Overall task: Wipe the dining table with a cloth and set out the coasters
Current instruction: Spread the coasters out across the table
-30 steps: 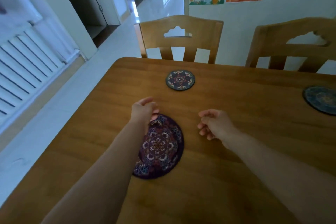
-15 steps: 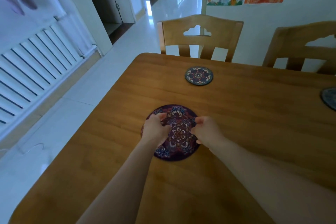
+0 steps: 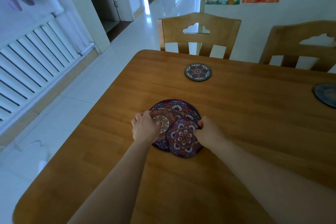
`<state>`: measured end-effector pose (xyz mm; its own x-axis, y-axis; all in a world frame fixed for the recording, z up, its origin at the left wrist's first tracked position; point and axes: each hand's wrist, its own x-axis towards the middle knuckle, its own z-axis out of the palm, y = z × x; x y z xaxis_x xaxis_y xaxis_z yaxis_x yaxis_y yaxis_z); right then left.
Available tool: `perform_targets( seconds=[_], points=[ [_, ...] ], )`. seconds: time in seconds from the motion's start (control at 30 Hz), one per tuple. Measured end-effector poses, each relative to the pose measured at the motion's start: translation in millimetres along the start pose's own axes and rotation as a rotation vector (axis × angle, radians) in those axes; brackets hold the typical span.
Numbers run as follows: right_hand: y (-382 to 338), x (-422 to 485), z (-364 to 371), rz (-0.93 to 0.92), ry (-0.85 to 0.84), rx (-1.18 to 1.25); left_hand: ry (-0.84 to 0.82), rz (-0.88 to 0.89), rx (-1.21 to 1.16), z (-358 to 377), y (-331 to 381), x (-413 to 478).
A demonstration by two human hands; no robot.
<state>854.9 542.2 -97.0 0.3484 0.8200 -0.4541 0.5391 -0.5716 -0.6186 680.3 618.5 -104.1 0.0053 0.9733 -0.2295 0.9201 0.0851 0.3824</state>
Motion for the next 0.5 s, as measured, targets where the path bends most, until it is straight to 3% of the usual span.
perform_targets(
  seconds=[0.27, 0.5],
  points=[
    [6.0, -10.4, -1.3, 0.052, 0.016, 0.065, 0.061, 0.016, 0.128, -2.4, 0.1, -4.3],
    [-1.5, -28.1, -1.2, 0.093, -0.030, 0.102, 0.169, 0.041, -0.026, -6.1, -0.8, -18.7]
  ],
)
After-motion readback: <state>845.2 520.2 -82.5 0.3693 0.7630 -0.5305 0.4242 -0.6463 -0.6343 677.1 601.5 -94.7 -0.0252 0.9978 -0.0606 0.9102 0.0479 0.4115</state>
